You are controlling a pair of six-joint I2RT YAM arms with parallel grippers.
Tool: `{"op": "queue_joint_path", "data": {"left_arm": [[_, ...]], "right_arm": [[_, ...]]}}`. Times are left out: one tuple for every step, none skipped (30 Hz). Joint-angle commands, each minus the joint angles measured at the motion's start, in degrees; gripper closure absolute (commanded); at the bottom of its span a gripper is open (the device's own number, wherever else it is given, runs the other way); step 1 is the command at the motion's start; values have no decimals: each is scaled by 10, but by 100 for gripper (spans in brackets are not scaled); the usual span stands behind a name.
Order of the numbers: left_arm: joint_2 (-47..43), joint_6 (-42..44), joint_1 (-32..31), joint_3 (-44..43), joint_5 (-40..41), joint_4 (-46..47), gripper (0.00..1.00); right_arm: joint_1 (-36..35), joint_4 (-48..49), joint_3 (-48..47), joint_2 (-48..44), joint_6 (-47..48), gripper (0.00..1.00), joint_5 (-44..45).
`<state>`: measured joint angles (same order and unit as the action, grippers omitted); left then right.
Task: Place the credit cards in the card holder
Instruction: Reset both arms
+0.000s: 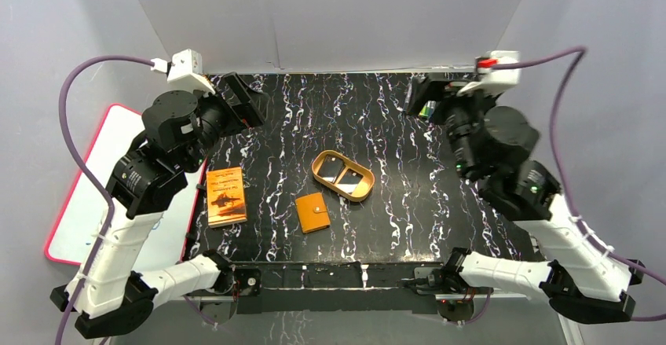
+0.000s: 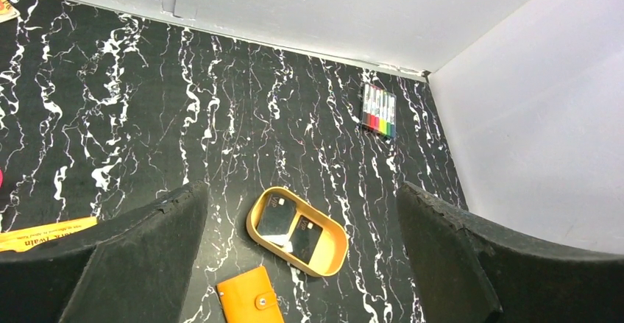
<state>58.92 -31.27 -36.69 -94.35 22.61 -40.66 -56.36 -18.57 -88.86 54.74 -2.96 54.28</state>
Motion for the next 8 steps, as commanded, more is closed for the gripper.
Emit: {"op": "queue_joint_path", "data": {"left_arm": [[-19, 20, 2, 4, 21, 34, 4], [-22, 23, 2, 7, 20, 39, 4], [-25, 25, 2, 9, 20, 45, 4], [-28, 26, 2, 12, 20, 52, 5], [-29, 26, 2, 16, 24, 58, 5], [-25, 23, 2, 16, 30, 58, 5], [-21, 20, 2, 12, 38, 52, 5], [-19, 18, 2, 10, 43, 47, 4]], "right_arm": [[-2, 87, 52, -33, 12, 2, 1], [-1, 91, 56, -36, 11, 1, 0], [-1, 94, 59, -38, 11, 1, 0], [-1, 94, 60, -37, 11, 1, 2], [-1, 92, 61, -36, 11, 1, 3], [-1, 91, 63, -37, 10, 1, 3], [-1, 91, 64, -37, 11, 2, 1], [-1, 89, 67, -40, 11, 1, -2]]}}
